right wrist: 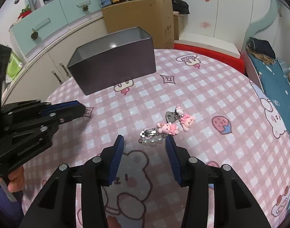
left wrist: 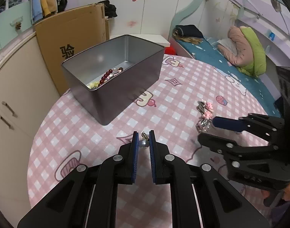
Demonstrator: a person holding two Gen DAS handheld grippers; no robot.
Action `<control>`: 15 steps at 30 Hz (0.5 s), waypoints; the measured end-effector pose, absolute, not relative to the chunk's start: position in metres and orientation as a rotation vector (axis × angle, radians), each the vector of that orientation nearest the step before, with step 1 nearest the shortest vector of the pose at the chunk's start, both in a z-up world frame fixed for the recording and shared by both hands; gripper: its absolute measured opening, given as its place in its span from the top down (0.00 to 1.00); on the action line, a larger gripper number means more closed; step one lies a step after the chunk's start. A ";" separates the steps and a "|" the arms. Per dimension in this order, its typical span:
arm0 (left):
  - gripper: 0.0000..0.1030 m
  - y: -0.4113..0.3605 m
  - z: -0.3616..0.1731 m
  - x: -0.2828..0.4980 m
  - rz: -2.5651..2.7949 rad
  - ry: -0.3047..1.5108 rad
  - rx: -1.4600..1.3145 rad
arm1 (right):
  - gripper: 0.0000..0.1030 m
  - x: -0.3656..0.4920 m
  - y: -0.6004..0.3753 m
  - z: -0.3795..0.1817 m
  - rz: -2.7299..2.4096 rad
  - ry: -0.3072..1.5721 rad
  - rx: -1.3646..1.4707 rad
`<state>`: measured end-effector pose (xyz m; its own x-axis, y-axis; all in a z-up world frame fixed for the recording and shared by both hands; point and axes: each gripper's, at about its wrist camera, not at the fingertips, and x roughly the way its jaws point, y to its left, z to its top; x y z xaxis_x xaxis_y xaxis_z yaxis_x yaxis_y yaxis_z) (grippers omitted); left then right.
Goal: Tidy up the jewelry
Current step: 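Grasp the pink bear charm with its chain using the right gripper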
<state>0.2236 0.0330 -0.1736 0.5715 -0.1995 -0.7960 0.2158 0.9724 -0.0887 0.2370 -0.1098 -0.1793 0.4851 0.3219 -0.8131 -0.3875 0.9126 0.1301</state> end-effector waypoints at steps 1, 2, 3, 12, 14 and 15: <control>0.89 0.032 -0.174 0.224 -0.246 0.932 0.018 | 0.57 0.239 -0.109 -0.180 0.430 0.975 -0.073; 0.89 0.033 -0.174 0.224 -0.249 0.932 0.017 | 0.57 0.239 -0.108 -0.182 0.429 0.977 -0.076; 0.89 0.033 -0.174 0.224 -0.251 0.934 0.016 | 0.57 0.240 -0.106 -0.183 0.424 0.969 -0.082; 0.89 0.034 -0.176 0.227 -0.265 0.950 -0.007 | 0.81 0.242 -0.103 -0.182 0.399 0.940 -0.130; 0.89 0.034 -0.176 0.227 -0.264 0.950 -0.007 | 0.86 0.242 -0.106 -0.180 0.405 0.938 -0.118; 0.89 0.034 -0.176 0.227 -0.263 0.950 -0.008 | 0.86 0.242 -0.108 -0.179 0.404 0.934 -0.110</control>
<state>0.2272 0.0343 -0.1760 0.5522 -0.2262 -0.8024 0.2191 0.9680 -0.1220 0.2424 -0.1083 -0.1785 0.5255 0.2902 -0.7998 -0.3842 0.9197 0.0813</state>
